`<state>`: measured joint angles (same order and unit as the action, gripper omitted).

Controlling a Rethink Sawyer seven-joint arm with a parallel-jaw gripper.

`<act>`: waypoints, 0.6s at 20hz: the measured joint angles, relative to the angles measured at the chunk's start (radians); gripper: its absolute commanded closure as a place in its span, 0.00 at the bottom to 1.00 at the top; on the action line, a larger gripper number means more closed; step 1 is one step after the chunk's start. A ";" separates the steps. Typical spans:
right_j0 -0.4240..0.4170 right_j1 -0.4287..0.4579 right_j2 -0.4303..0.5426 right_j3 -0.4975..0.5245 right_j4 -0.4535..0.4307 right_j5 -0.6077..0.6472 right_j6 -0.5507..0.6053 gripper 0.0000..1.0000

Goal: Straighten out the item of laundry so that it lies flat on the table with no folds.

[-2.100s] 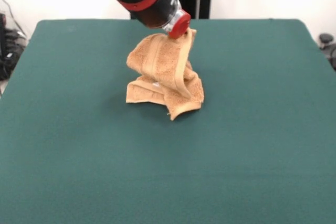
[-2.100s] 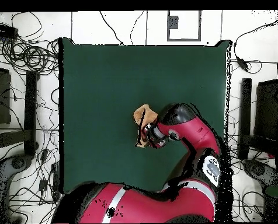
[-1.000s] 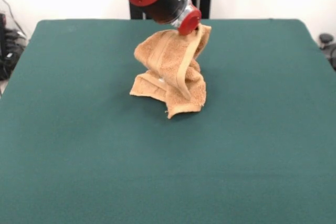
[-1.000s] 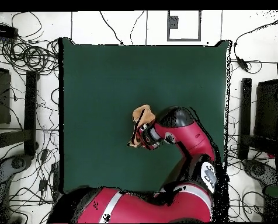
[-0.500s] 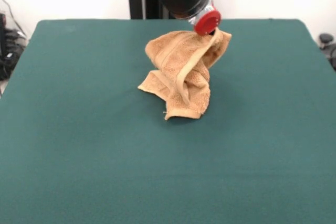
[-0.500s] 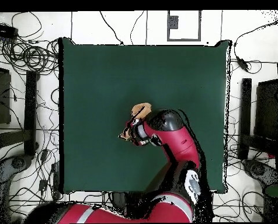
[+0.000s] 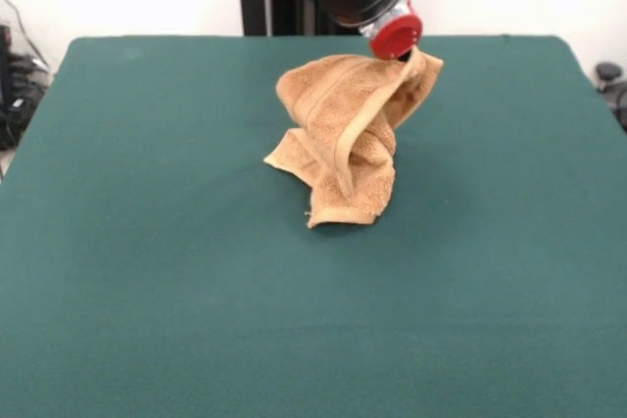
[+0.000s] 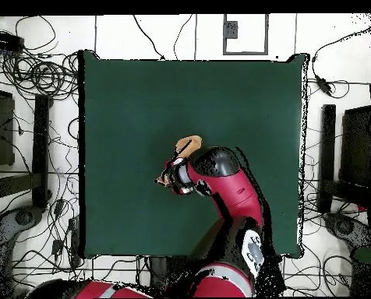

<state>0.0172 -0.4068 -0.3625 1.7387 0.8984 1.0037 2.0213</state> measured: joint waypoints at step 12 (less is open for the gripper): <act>0.001 -0.052 0.012 0.010 0.013 0.038 0.164 1.00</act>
<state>0.0177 -0.4593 -0.3502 1.7484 0.9117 1.0414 2.1850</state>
